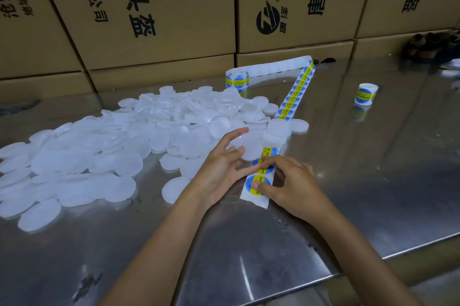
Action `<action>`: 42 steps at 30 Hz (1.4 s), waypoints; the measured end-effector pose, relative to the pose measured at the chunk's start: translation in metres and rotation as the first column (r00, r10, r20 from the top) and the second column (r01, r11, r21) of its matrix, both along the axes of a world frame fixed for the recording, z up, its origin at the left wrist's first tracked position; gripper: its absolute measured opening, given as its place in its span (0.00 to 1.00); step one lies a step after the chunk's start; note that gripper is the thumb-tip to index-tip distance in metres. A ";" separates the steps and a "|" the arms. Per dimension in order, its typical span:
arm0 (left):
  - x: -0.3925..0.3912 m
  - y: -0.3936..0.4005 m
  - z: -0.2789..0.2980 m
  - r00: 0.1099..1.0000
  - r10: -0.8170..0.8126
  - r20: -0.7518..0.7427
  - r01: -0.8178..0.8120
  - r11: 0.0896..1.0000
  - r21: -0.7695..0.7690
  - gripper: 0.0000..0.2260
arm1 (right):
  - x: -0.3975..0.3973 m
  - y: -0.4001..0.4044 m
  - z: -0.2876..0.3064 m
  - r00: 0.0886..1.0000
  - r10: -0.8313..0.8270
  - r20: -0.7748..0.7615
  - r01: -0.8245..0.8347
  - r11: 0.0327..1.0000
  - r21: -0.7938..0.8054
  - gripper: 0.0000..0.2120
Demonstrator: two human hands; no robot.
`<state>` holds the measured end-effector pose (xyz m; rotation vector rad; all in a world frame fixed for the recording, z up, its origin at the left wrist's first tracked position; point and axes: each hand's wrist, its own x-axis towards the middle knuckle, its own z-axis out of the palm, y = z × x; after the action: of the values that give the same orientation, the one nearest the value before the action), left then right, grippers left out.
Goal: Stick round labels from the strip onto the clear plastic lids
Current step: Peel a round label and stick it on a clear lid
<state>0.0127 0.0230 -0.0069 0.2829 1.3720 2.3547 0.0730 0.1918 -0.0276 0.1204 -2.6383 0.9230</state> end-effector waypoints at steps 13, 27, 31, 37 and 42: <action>-0.007 0.001 -0.003 1.000 -0.011 0.027 0.013 0.997 -0.075 0.17 | 0.001 0.001 -0.004 1.000 0.000 -0.015 0.001 1.000 0.031 0.17; -0.007 0.002 0.003 0.998 -0.010 0.066 0.020 0.990 -0.141 0.17 | 0.004 0.001 0.000 0.996 0.012 -0.089 -0.013 1.000 -0.003 0.12; -0.005 0.002 0.004 0.998 -0.015 0.062 0.023 0.991 -0.130 0.17 | 0.009 -0.002 0.008 0.989 0.091 -0.117 -0.102 0.991 -0.092 0.09; 0.001 0.003 0.005 0.999 -0.024 0.036 0.029 0.985 -0.171 0.17 | 0.026 0.001 0.021 0.958 0.279 -0.063 -0.245 0.687 -0.684 0.06; 0.006 -0.005 0.009 0.995 -0.059 0.074 0.067 0.991 -0.113 0.17 | 0.031 0.008 0.039 0.946 0.319 -0.056 -0.197 0.433 -0.879 0.09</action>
<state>0.0185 0.0182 0.0025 0.2045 1.4373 2.2033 0.1036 0.1995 0.0117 0.2154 -1.8829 2.3500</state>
